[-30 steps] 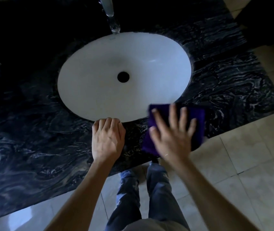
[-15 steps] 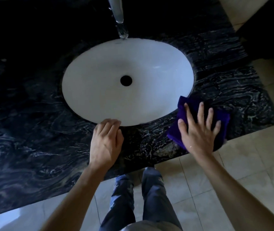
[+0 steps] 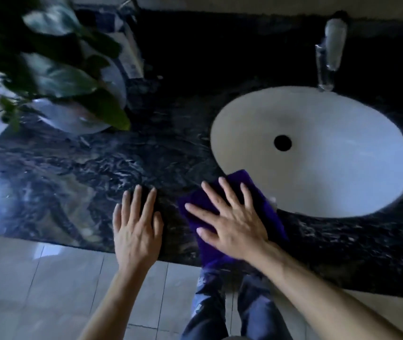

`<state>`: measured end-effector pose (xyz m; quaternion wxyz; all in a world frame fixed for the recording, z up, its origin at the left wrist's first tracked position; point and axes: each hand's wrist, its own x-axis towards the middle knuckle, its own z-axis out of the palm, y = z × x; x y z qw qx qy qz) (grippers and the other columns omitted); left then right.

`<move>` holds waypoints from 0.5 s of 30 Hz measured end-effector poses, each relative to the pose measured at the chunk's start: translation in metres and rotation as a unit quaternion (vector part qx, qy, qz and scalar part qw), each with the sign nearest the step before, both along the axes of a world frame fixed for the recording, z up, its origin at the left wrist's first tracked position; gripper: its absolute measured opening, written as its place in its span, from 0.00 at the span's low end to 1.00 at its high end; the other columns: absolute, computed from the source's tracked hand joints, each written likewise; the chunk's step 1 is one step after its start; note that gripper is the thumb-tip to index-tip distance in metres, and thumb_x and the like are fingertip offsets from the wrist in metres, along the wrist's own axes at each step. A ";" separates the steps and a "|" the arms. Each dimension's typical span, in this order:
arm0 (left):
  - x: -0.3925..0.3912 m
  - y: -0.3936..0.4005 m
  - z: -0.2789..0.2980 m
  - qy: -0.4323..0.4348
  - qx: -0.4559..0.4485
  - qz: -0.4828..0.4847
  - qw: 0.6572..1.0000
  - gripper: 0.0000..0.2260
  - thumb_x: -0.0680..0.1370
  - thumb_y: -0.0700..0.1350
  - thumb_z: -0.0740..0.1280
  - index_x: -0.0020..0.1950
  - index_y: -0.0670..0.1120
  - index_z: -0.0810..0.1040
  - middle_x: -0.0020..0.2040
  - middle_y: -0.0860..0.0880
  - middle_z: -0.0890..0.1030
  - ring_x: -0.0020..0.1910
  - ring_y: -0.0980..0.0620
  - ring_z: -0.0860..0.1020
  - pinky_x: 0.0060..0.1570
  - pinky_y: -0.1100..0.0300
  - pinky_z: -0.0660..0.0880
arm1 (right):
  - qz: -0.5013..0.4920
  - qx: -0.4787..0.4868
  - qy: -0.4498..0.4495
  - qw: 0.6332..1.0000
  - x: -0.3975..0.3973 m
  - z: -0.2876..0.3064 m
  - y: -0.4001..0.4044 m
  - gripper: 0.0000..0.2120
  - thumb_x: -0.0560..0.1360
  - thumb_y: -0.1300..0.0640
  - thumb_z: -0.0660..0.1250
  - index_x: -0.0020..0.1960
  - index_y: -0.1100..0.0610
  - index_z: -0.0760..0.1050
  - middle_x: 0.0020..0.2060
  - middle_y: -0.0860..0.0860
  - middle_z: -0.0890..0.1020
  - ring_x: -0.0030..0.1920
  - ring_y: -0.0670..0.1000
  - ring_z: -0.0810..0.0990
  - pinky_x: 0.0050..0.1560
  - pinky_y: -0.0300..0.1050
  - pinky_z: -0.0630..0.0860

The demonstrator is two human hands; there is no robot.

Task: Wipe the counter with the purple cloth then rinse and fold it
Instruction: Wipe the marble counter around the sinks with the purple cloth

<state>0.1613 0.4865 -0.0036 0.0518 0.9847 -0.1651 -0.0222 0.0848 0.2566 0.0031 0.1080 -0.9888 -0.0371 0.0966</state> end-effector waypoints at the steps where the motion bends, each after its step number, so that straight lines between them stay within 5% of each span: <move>1: 0.000 -0.001 -0.002 0.002 -0.005 0.001 1.000 0.25 0.83 0.54 0.50 0.80 0.52 0.63 0.81 0.45 0.62 0.81 0.43 0.57 0.78 0.44 0.56 | -0.005 -0.006 0.006 1.000 0.018 0.000 -0.006 0.28 0.79 0.33 0.52 0.78 0.29 0.52 0.83 0.49 0.51 0.82 0.62 0.49 0.76 0.73 0.52; 4: -0.001 0.000 -0.004 0.001 -0.019 0.012 1.000 0.25 0.83 0.54 0.49 0.80 0.53 0.62 0.82 0.47 0.61 0.82 0.44 0.56 0.79 0.46 0.54 | -0.032 -0.035 0.020 0.999 0.039 0.005 -0.011 0.28 0.81 0.34 0.50 0.79 0.32 0.51 0.83 0.51 0.51 0.81 0.64 0.52 0.75 0.72 0.56; 10: -0.002 0.001 -0.005 -0.002 -0.069 0.020 0.997 0.24 0.84 0.54 0.51 0.79 0.49 0.65 0.81 0.48 0.63 0.82 0.45 0.56 0.79 0.45 0.56 | 0.012 -0.064 0.029 0.997 -0.060 0.006 -0.019 0.29 0.81 0.35 0.54 0.80 0.35 0.51 0.83 0.53 0.55 0.81 0.65 0.53 0.74 0.74 0.57; 15: -0.001 0.002 0.000 0.019 -0.251 0.062 0.966 0.25 0.83 0.53 0.56 0.78 0.46 0.67 0.80 0.48 0.65 0.81 0.50 0.59 0.78 0.45 0.58 | 0.077 -0.037 0.037 0.996 -0.022 0.012 0.034 0.33 0.76 0.35 0.61 0.79 0.34 0.56 0.82 0.53 0.58 0.81 0.65 0.56 0.74 0.74 0.57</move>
